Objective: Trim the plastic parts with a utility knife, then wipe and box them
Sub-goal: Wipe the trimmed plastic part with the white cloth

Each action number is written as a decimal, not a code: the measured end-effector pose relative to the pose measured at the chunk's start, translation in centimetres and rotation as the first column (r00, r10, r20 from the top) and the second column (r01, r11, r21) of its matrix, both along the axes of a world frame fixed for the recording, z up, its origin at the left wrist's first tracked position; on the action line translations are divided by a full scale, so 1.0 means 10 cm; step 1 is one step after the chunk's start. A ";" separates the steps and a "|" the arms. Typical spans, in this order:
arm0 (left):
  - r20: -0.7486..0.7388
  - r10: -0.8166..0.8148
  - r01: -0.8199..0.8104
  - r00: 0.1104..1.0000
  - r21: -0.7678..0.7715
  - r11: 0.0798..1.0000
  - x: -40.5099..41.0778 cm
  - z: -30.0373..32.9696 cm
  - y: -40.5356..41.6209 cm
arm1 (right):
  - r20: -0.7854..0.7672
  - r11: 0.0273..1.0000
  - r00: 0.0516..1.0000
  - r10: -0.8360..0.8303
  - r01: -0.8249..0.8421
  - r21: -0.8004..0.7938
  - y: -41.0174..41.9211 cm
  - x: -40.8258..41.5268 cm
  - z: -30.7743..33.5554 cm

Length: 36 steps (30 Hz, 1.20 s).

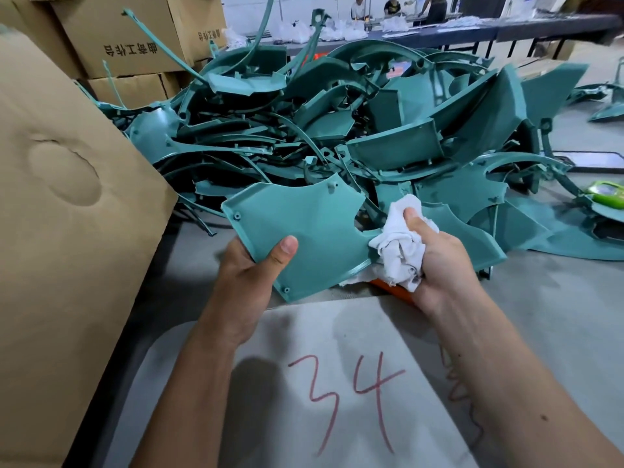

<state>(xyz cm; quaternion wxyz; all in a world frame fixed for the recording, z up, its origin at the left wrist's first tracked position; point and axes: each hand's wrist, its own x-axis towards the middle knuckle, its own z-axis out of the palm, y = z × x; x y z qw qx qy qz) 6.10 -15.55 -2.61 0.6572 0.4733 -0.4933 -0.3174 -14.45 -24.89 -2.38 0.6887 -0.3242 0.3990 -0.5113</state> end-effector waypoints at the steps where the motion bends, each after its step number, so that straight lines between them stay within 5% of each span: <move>1: -0.022 -0.017 0.017 1.000 -0.014 1.000 0.03 0.01 0.01 | 0.006 1.000 1.000 -0.016 0.016 -0.012 -0.01 0.01 0.00; 6: -0.096 0.132 -0.140 0.987 -0.077 0.987 0.07 -0.02 -0.01 | -0.264 0.969 0.962 -0.074 0.007 -0.247 -0.07 0.00 -0.03; 9: -0.159 0.356 -0.378 0.921 -0.134 0.916 0.06 0.00 -0.04 | -0.432 0.894 0.900 0.065 -0.245 -0.376 -0.08 -0.13 -0.03; 12: -0.119 0.469 -0.483 0.875 -0.160 0.861 0.08 -0.02 -0.05 | -0.187 0.886 0.952 0.243 -0.296 -0.357 -0.01 -0.16 0.03; 14: -0.100 0.455 -0.466 0.885 -0.155 0.871 0.04 0.00 -0.05 | -0.076 0.944 0.990 0.122 -0.139 -0.300 0.00 -0.09 0.03; 18: -0.266 0.309 -0.356 0.913 -0.150 0.923 -0.01 0.05 -0.04 | -0.249 0.983 0.954 -0.166 0.139 -0.123 -0.12 -0.02 -0.07; 21: -0.281 0.179 -0.223 0.943 -0.133 0.966 0.02 0.04 -0.02 | 0.092 0.996 0.993 0.079 -0.075 -0.046 -0.10 -0.01 -0.05; 23: -0.194 0.203 -0.221 0.960 -0.079 0.972 0.00 0.03 -0.01 | 0.373 0.972 0.898 0.234 -0.209 -0.108 -0.04 0.01 0.03; 25: -0.093 0.252 -0.256 0.963 -0.039 0.966 -0.03 0.03 0.00 | 0.487 0.955 0.822 0.294 -0.230 -0.189 0.00 0.03 0.04; 30: -0.087 0.219 -0.220 0.972 -0.002 0.976 0.02 0.03 0.02 | -0.022 0.952 0.992 0.127 -0.128 -0.279 0.05 0.14 -0.06; 36: -0.062 -0.020 0.022 0.998 0.045 0.999 -0.09 0.05 0.06 | -0.090 0.973 0.993 -0.074 0.052 -0.226 -0.02 0.07 -0.04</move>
